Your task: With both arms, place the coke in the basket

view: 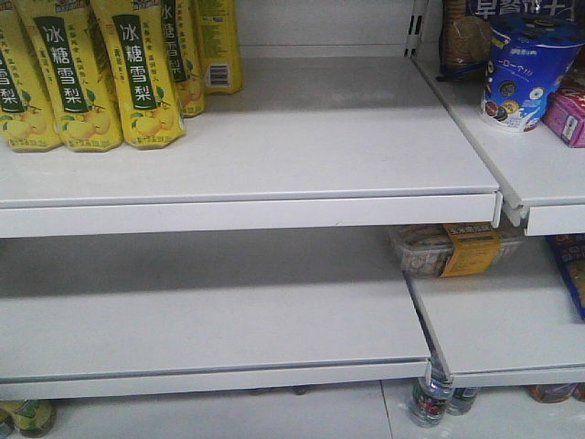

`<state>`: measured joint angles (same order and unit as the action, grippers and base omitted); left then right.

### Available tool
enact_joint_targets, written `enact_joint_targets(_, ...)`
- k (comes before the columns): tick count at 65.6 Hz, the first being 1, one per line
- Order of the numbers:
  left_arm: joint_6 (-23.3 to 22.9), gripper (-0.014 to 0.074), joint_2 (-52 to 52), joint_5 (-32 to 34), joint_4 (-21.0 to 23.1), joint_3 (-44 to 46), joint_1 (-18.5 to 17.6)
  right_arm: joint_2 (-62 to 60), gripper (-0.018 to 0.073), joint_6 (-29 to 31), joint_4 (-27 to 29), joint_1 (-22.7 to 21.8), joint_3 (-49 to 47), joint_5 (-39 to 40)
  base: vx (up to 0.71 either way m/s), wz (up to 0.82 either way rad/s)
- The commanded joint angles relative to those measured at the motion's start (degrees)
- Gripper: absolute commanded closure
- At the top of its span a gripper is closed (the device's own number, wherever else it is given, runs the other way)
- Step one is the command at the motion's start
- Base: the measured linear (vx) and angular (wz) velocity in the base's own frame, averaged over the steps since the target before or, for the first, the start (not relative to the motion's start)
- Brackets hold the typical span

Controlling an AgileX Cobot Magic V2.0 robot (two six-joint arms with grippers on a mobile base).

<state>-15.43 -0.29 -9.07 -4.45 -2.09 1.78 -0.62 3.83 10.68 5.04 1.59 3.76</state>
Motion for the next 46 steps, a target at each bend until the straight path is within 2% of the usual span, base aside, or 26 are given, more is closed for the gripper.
enact_joint_targets(1,2.74,0.0603,-1.23,8.45,-3.04,0.19,0.10,-0.98,0.0564,-6.16,-4.03,-2.29,0.70,2.90,0.00,0.00)
enact_joint_targets(9,2.74,0.0603,-1.23,8.45,-3.04,0.19,0.10,-0.98,0.0564,-11.42,-9.00,-2.66,0.70,-5.22,0.00,0.00)
enact_joint_targets(16,2.74,0.0603,-1.23,8.45,-3.04,0.19,0.10,-0.98,0.0564,-12.58,-9.78,-2.66,0.70,-10.44,0.00,0.00)
enact_joint_targets(46,2.74,0.0603,-1.23,8.45,-3.04,0.19,0.10,-0.98,0.0564,-11.88,-11.39,-2.66,0.70,-4.93,0.00,0.00)
